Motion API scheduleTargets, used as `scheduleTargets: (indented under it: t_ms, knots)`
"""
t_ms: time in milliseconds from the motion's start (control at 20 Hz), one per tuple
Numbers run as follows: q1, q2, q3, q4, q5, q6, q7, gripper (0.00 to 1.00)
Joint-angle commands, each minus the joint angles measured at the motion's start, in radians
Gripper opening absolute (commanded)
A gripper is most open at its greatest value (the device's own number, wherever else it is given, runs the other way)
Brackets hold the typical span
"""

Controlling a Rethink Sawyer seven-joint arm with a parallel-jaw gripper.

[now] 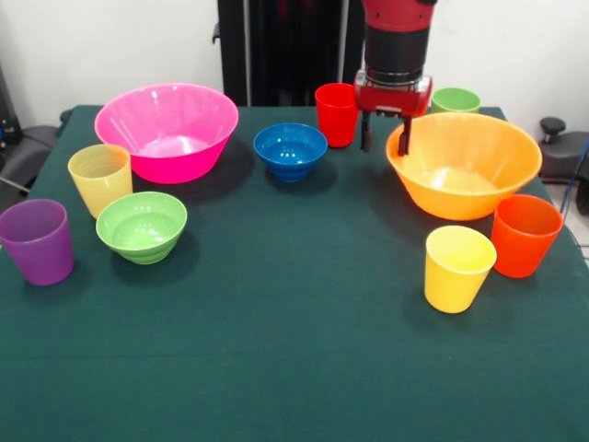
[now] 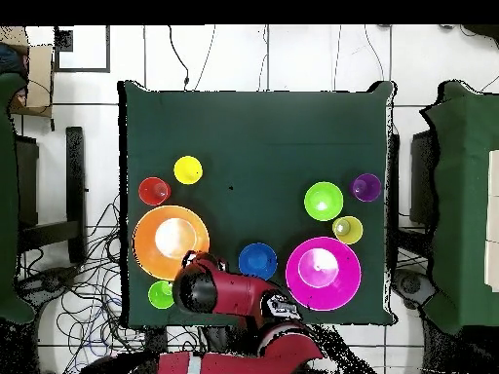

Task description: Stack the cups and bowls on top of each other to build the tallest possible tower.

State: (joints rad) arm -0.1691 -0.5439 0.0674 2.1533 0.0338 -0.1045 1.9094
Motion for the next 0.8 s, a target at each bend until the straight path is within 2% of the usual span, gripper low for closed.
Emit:
scheduleTargets:
  t_ms: [50, 400, 800]
  knots:
    - [-0.010, 0.111, 0.048, -0.136, -0.022, -0.086, 0.133, 1.00]
    - [-0.022, 0.134, 0.074, -0.140, -0.030, -0.109, 0.139, 1.00]
    - [-0.017, 0.089, 0.086, -0.110, -0.014, -0.072, 0.147, 1.00]
